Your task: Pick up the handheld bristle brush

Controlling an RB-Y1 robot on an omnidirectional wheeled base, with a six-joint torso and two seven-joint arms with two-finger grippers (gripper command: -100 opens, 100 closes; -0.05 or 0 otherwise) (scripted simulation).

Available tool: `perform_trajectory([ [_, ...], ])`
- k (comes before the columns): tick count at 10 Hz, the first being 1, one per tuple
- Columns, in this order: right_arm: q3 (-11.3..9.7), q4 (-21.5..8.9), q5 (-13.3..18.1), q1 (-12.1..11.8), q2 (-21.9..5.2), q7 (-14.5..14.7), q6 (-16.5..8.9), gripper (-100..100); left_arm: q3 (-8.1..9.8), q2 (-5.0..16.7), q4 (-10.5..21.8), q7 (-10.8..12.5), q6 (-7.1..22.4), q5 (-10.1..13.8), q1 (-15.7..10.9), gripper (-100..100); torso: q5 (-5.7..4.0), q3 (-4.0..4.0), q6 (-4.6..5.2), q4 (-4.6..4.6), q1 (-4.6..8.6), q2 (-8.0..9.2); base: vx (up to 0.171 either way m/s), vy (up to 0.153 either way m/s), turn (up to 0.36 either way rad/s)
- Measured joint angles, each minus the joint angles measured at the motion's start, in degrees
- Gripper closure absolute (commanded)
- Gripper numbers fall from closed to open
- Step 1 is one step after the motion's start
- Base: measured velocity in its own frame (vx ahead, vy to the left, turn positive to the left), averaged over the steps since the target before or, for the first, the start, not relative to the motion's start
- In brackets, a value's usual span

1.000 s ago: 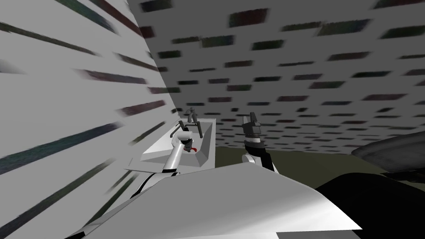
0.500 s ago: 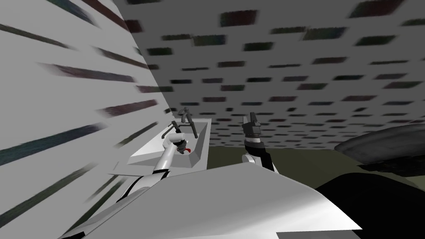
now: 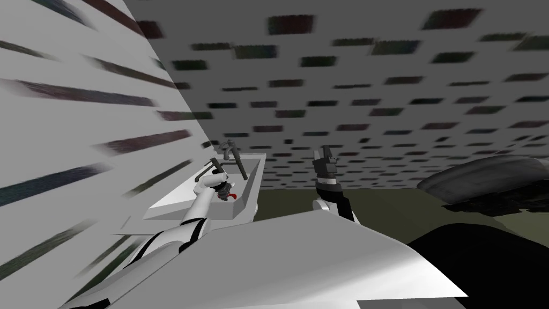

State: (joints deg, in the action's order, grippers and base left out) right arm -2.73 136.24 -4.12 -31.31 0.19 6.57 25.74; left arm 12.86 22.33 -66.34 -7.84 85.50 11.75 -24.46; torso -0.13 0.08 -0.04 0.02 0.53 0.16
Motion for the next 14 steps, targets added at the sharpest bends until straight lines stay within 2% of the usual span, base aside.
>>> perform_trajectory([
  [1, 0.0, 0.0, 0.0, 0.0, 0.0, 0.0, 0.0, 0, 0.15, 0.2, 0.1, -0.3, -0.2, 0.1, 0.0, 100, 0.04, -0.01, 0.00, 0.00, -0.24, -0.02, -0.002, -0.012, 0.004],
  [5, 0.0, 0.0, 0.0, 0.0, 0.0, 0.0, 0.0, 0, 0.12, 0.1, 0.1, -0.3, -0.2, 0.1, 0.0, 100, 0.13, -0.07, -0.02, -0.04, -0.55, -0.11, -0.001, -0.002, 0.000],
  [6, 0.0, 0.0, 0.0, 0.0, 0.0, 0.0, 0.0, 0, 0.12, 0.1, 0.1, -0.3, -0.2, 0.1, 0.0, 0, 0.13, -0.07, -0.03, -0.04, -0.55, -0.11, 0.000, 0.000, 0.000],
  [7, 0.0, 0.0, 0.0, 0.0, 0.0, 0.0, 0.0, 0, 0.12, 0.1, 0.1, -0.3, -0.2, 0.1, 0.0, 100, 0.13, -0.07, -0.03, -0.03, -0.55, -0.10, 0.020, 0.101, 0.103],
  [8, 0.0, 0.0, 0.0, 0.0, 0.0, 0.0, 0.0, 0, -0.93, -1.0, 0.4, 0.5, -0.1, -0.8, -0.7, 100, 0.17, -0.10, -0.04, -0.04, -0.85, -0.18, 0.027, 0.123, 0.036],
  [11, 0.0, 0.0, 0.0, 0.0, 0.0, 0.0, 0.0, 0, -3.70, -4.6, -4.0, 3.7, 2.9, -3.2, 0.0, 100, 0.21, -0.07, -0.07, -0.04, -1.06, -0.11, 0.005, 0.120, 0.049],
  [13, 0.0, 0.0, 0.0, 0.0, 0.0, 0.0, 0.0, 0, -5.00, -6.2, -7.1, 5.2, 4.6, -4.2, 0.8, 100, 0.17, -0.08, -0.06, -0.04, -0.84, -0.14, 0.020, 0.093, 0.072],
  [14, 0.0, 0.0, 0.0, 0.0, 0.0, 0.0, 0.0, 0, -6.41, -8.0, -8.5, 6.7, 5.7, -5.5, 0.5, 100, 0.18, -0.10, -0.03, -0.03, -0.87, -0.17, 0.022, 0.133, 0.051],
])
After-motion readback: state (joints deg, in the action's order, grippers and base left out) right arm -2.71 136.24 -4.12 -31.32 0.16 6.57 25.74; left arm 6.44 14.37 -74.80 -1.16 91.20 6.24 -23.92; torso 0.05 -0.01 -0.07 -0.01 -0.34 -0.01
